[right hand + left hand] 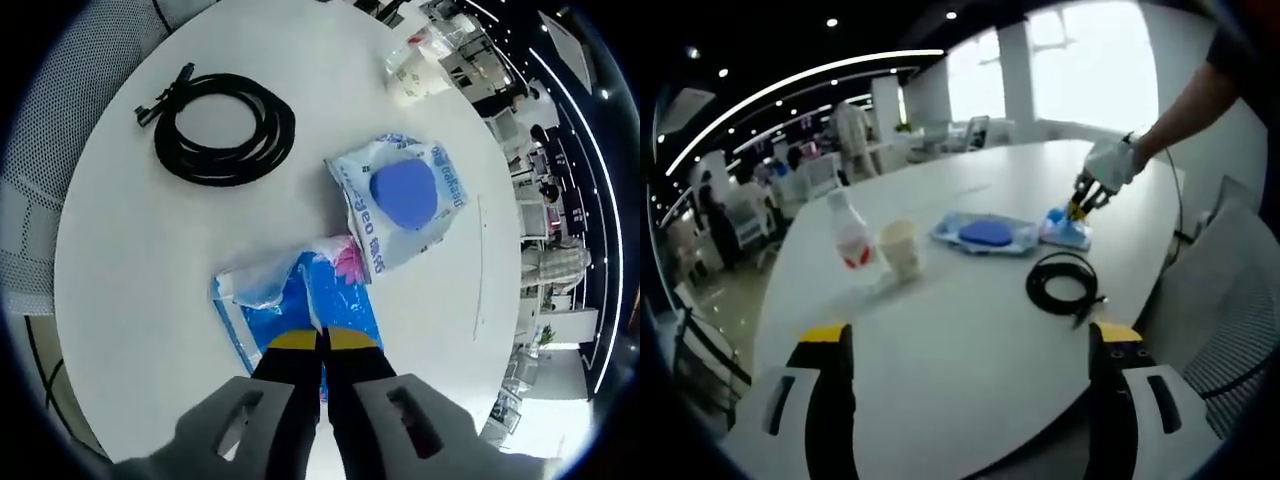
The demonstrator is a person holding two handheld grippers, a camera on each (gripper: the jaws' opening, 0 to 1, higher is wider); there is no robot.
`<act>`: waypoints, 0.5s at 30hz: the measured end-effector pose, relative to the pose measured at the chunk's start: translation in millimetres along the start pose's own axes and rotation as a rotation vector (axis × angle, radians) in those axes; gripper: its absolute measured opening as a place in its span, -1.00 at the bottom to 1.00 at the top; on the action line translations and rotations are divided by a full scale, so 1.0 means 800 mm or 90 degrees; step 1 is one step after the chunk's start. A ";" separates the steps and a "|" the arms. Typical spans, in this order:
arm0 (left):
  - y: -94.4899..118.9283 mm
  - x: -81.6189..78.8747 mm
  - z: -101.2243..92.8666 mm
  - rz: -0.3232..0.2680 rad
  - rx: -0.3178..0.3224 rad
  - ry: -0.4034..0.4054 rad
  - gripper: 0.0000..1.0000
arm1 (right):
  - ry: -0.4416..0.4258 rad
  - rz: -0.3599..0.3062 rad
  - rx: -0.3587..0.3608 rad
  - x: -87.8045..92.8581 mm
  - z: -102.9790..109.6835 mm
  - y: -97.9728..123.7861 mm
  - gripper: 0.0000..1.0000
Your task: Arrange the tabletop items into an orderly group along one side of the table until the central work area is clear of visible clutter.
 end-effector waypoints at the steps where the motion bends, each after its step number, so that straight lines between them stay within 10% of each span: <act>1: 0.000 0.000 0.000 -0.001 0.000 0.000 0.89 | -0.001 -0.004 -0.001 0.000 -0.001 0.003 -1.00; 15: 0.000 -0.002 -0.002 -0.010 0.006 -0.010 0.89 | -0.002 -0.017 0.029 -0.003 -0.027 0.026 -1.00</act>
Point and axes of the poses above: the point that each gripper's makers call its tool centre point, and the gripper's own axes: y roughly backward along the fingers, z roughly to its left, x roughly out of its underside, the point moved 10 cm from there along y, roughly backward along the fingers, and after that the axes turned 14 degrees about x, right-handed, at the moved point
